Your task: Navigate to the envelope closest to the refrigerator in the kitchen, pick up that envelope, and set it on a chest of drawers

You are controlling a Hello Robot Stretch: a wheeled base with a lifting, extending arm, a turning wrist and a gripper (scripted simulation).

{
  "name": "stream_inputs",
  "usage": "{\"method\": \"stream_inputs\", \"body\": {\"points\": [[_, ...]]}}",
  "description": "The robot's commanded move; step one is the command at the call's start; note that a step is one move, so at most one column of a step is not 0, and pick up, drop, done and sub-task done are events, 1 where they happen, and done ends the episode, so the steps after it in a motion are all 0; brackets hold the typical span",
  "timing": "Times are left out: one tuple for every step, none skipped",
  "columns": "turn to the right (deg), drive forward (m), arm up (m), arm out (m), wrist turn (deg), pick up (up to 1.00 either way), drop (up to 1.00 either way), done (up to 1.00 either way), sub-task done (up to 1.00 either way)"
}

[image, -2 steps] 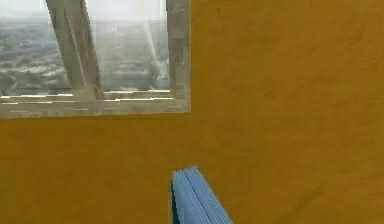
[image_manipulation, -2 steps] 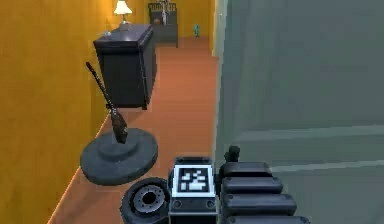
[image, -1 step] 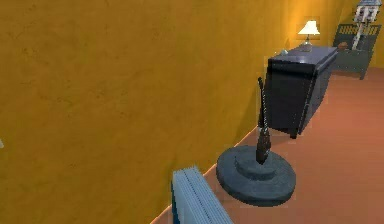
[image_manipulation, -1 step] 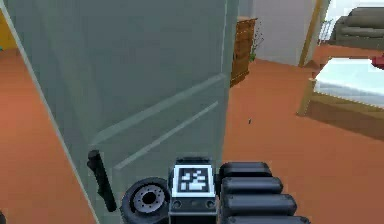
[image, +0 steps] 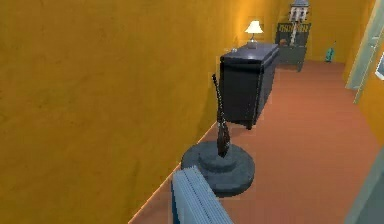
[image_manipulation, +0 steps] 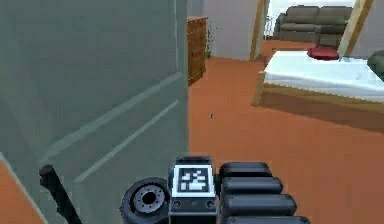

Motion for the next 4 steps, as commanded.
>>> {"method": "stream_inputs", "body": {"points": [[0.0,0.1,0.0,0.0,0.0,0.0,0.0,0.0,0.0],[-15.0,0.0,0.0,0.0,0.0,0.0,0.0,0.0,0.0],[0.0,0.65,0.0,0.0,0.0,0.0,0.0,0.0,0.0],[45.0,0.0,0.0,0.0,0.0,0.0,0.0,0.0,0.0]]}}
